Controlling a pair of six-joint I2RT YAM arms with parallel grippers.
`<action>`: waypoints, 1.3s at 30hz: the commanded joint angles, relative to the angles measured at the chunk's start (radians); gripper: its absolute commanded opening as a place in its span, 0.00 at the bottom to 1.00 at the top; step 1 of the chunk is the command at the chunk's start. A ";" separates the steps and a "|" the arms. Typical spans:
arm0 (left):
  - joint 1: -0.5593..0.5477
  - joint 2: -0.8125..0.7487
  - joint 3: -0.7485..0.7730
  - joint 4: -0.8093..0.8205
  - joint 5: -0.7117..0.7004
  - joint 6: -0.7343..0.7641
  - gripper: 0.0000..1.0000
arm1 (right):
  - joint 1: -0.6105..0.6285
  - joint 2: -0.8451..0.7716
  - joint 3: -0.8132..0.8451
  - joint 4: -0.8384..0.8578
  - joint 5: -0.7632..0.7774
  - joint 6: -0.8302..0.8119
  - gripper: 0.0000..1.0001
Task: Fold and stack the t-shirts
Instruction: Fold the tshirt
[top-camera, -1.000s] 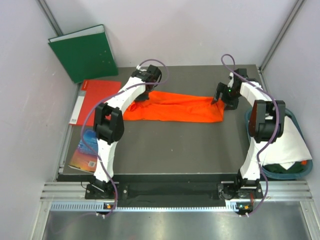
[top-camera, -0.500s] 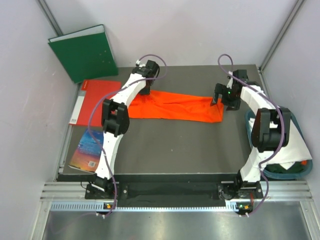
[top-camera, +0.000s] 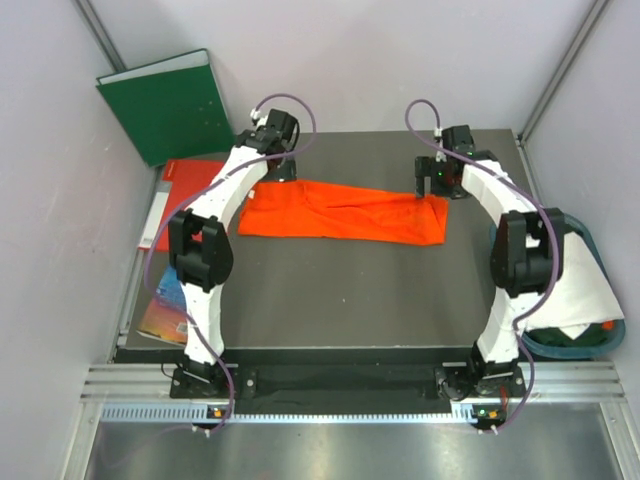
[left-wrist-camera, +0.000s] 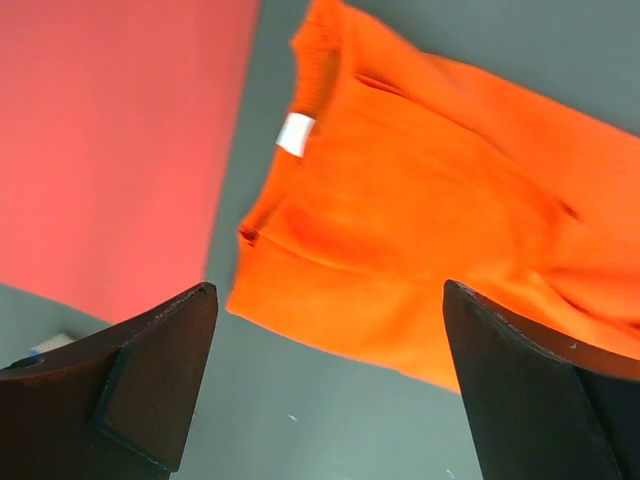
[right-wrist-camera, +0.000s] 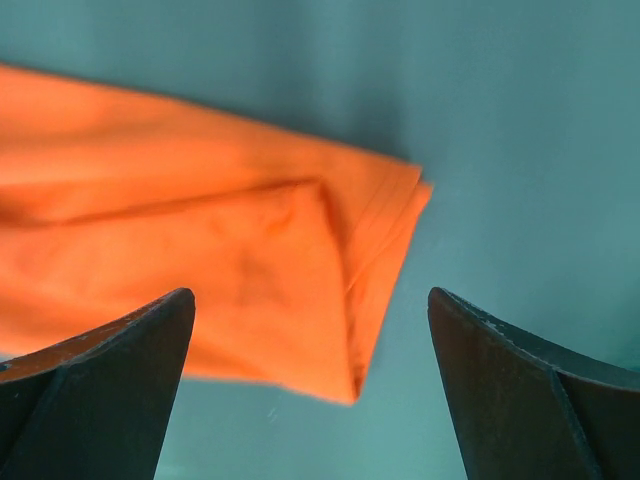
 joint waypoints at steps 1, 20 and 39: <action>-0.007 -0.083 -0.084 0.014 0.172 -0.056 0.99 | 0.048 0.134 0.155 -0.008 0.155 -0.079 1.00; 0.053 -0.235 -0.582 0.242 0.616 -0.423 0.99 | 0.010 0.341 0.294 -0.056 0.126 -0.077 0.00; 0.073 0.190 -0.092 0.063 0.420 -0.366 0.99 | 0.018 0.133 -0.027 -0.212 0.037 -0.045 0.00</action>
